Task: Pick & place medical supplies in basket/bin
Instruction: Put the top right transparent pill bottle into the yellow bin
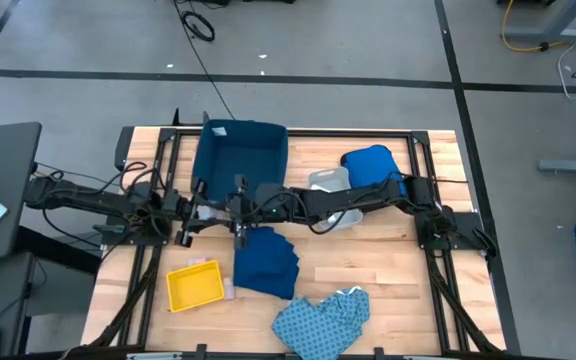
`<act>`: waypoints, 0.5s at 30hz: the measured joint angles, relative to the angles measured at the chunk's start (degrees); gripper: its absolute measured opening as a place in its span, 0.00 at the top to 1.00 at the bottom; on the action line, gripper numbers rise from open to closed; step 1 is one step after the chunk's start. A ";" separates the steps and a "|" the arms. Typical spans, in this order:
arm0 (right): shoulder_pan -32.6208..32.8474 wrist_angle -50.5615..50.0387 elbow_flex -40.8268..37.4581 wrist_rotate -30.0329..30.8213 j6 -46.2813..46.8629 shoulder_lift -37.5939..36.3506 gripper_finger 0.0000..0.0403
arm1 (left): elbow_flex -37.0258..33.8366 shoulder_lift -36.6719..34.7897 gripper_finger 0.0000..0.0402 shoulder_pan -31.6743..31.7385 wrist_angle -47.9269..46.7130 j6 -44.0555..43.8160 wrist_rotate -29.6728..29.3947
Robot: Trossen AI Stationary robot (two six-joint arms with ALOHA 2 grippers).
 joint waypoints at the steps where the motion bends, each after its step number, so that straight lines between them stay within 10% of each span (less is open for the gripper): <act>1: 0.07 -0.08 0.00 0.75 -0.35 -0.09 0.58 | 0.00 0.06 0.62 0.00 -0.01 -0.10 0.05; 15: 2.70 -5.77 0.00 13.29 -8.58 -7.76 0.44 | -0.04 0.17 0.62 0.09 -2.04 -0.41 0.40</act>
